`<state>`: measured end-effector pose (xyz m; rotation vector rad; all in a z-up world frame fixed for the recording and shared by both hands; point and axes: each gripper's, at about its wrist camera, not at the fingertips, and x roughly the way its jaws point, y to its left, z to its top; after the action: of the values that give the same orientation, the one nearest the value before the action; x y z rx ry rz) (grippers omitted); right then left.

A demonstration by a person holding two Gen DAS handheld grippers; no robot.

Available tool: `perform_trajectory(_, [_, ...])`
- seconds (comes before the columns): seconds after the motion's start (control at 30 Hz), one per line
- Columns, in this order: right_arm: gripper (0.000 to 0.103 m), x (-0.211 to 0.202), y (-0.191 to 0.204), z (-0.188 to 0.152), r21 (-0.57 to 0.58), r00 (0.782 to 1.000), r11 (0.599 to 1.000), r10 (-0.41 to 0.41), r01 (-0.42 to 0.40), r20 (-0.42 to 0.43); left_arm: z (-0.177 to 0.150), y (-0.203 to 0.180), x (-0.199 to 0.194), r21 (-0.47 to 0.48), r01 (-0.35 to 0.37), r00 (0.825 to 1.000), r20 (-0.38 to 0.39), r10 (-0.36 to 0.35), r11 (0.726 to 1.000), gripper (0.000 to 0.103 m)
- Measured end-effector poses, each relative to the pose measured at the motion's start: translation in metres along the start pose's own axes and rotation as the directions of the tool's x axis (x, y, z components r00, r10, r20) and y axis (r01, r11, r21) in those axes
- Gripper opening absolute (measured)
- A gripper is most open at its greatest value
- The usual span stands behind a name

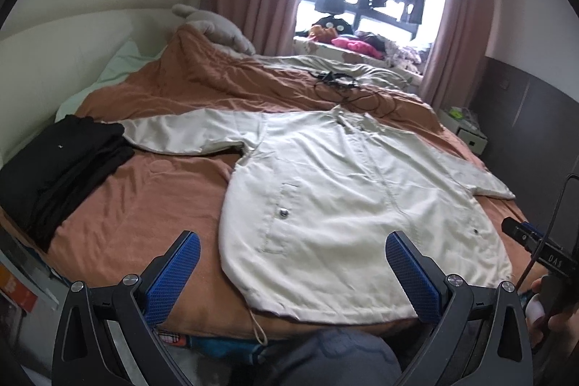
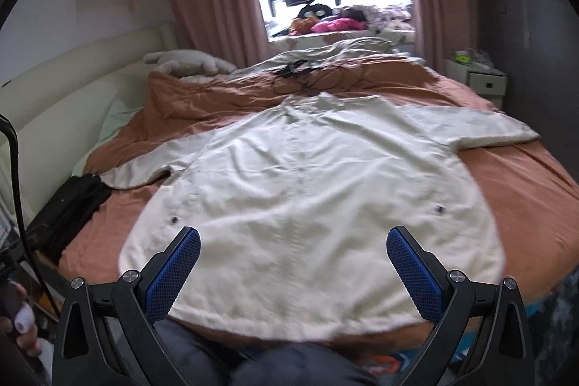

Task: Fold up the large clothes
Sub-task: 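Lower both grippers onto the hem of the cream jacket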

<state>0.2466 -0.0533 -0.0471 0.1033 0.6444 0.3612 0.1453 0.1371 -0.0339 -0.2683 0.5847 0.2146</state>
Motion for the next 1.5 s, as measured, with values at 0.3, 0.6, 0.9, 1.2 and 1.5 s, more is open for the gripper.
perform_trajectory(0.3, [0.103, 0.083, 0.052, 0.035, -0.029, 0.998, 0.998, 0.06, -0.061, -0.016, 0.028, 0.036, 0.05, -0.058, -0.089, 0.995, -0.038, 0.087, 0.994, 0.103])
perform_trajectory(0.6, [0.103, 0.155, 0.097, 0.071, 0.002, 0.988, 0.988, 0.154, -0.154, -0.027, 0.06, 0.067, 0.082, -0.093, -0.166, 0.986, -0.035, 0.163, 0.982, 0.103])
perform_trajectory(0.9, [0.103, 0.209, 0.122, 0.092, 0.057, 0.967, 0.969, 0.244, -0.24, -0.074, 0.09, 0.111, 0.119, -0.127, -0.236, 0.971, -0.05, 0.232, 0.963, 0.103])
perform_trajectory(1.2, [0.103, 0.252, 0.143, 0.117, 0.059, 0.955, 0.958, 0.284, -0.28, -0.088, 0.118, 0.161, 0.167, -0.187, -0.247, 0.969, -0.065, 0.239, 0.951, 0.094])
perform_trajectory(1.5, [0.057, 0.322, 0.157, 0.12, 0.104, 0.93, 0.951, 0.305, -0.29, -0.204, 0.125, 0.23, 0.229, -0.334, -0.275, 0.959, -0.154, 0.236, 0.901, 0.078])
